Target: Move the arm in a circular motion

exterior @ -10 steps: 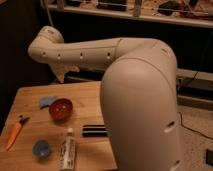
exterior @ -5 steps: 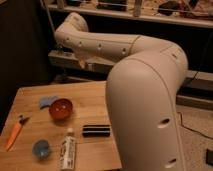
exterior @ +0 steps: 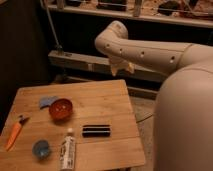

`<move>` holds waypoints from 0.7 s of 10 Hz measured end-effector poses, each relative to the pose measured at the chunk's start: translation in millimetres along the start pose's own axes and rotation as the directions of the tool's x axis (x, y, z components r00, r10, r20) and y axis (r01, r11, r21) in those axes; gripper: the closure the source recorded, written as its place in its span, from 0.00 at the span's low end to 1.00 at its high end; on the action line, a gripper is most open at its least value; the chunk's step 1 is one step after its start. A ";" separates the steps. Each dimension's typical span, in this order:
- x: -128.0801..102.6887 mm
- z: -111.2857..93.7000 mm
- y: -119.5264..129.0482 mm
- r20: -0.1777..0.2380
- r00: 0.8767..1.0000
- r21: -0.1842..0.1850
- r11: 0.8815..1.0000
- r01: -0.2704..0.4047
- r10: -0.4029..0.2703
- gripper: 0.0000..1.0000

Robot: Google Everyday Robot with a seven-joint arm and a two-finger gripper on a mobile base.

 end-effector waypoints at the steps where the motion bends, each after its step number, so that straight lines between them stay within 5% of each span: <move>1: 27.2 10.2 -2.0 -0.032 0.999 -0.006 1.000 0.015 -0.015 0.35; 3: 59.0 14.3 27.2 -0.052 0.995 -0.070 0.994 0.084 -0.088 0.35; 4: 76.6 2.9 69.2 -0.031 0.984 -0.155 0.973 0.169 -0.176 0.35; 5: 85.2 -7.5 93.9 -0.007 0.971 -0.194 0.953 0.232 -0.238 0.35; 6: 94.9 -24.7 128.9 0.036 0.946 -0.240 0.916 0.321 -0.322 0.35; 7: 106.5 -47.6 172.3 0.099 0.896 -0.282 0.852 0.442 -0.432 0.35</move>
